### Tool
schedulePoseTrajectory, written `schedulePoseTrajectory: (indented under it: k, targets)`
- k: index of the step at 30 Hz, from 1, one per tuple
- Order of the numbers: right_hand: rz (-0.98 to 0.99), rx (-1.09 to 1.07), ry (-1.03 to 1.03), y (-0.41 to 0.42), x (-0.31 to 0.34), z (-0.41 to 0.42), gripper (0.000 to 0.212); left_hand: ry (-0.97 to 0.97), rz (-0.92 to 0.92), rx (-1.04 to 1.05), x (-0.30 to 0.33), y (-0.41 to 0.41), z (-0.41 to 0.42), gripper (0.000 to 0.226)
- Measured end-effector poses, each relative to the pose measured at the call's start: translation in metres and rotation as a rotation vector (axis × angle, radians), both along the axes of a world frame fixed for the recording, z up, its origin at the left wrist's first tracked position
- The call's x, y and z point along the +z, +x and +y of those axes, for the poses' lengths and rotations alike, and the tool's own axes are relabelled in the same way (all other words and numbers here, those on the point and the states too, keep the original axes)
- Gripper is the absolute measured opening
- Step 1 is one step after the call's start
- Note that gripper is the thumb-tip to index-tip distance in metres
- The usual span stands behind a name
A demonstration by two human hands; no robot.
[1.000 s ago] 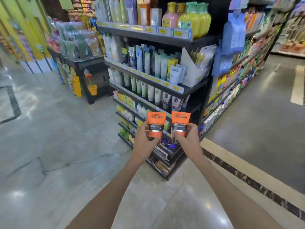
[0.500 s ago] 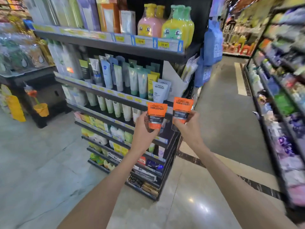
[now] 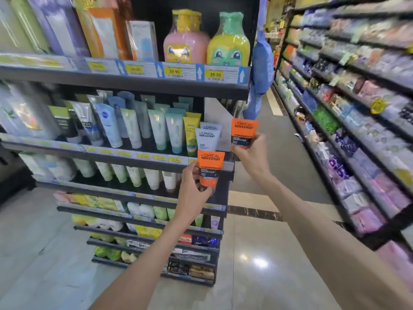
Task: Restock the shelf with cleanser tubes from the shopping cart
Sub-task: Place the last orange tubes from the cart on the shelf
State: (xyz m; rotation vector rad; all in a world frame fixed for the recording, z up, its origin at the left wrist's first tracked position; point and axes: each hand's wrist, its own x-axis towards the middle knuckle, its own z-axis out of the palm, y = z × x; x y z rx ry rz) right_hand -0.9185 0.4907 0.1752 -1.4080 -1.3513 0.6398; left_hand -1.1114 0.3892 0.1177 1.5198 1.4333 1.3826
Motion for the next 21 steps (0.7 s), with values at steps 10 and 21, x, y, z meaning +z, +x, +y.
schedulePoseTrajectory:
  k: [10, 21]
  targets:
    - [-0.097, 0.027, -0.064, -0.026, -0.01, 0.022, 0.047, 0.025, -0.074, 0.016, -0.006, -0.01, 0.016, 0.076]
    - [-0.086, 0.018, -0.057, -0.032, -0.016, 0.035, 0.049, 0.017, -0.062, 0.036, -0.015, -0.018, 0.018, 0.074]
